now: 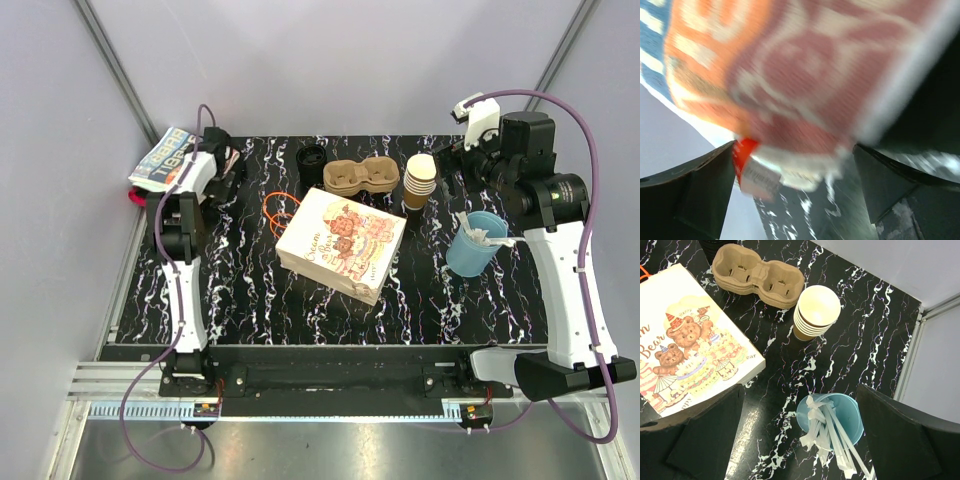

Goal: Pack the takeout coffee

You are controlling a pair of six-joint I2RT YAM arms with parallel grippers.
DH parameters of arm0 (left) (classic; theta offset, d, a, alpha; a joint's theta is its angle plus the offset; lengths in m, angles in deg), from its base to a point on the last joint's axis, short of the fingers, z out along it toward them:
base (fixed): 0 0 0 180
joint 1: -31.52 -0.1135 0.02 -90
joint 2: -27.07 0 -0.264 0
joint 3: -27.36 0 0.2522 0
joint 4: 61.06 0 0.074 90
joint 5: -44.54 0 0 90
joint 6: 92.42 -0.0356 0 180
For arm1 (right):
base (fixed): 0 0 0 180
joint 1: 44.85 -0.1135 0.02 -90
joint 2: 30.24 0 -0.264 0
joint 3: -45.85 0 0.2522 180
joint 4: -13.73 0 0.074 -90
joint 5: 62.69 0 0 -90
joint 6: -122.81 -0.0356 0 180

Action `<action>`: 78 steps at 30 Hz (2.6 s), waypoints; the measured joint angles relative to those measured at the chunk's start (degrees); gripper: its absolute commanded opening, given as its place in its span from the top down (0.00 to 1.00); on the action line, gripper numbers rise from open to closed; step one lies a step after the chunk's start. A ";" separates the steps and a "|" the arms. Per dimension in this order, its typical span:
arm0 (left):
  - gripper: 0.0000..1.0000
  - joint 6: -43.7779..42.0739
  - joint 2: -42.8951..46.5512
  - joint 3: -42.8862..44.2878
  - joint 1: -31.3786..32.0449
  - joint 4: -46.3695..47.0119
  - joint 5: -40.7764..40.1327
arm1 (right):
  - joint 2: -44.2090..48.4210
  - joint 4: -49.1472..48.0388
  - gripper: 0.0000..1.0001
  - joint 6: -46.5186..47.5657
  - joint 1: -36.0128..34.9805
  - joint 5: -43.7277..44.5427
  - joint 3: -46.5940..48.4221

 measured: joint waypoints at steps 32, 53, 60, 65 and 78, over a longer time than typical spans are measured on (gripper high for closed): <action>0.24 3.48 17.31 -10.95 5.75 -5.11 59.19 | 0.85 0.02 0.00 -0.61 0.00 -1.57 -0.50; 1.00 0.79 19.67 -8.17 6.34 -11.61 62.71 | 1.29 0.00 0.00 -0.59 0.00 -1.55 -1.77; 1.00 0.20 28.02 4.94 6.34 -17.00 57.72 | 1.36 0.00 0.00 -0.61 0.00 -1.60 -1.79; 0.99 -0.22 30.88 14.51 6.93 -21.86 52.65 | 1.40 0.00 0.00 -0.66 0.00 -1.88 -1.77; 0.99 -4.35 31.10 20.00 12.94 -30.03 34.58 | 1.11 -0.90 0.00 -1.51 0.00 -1.97 -1.77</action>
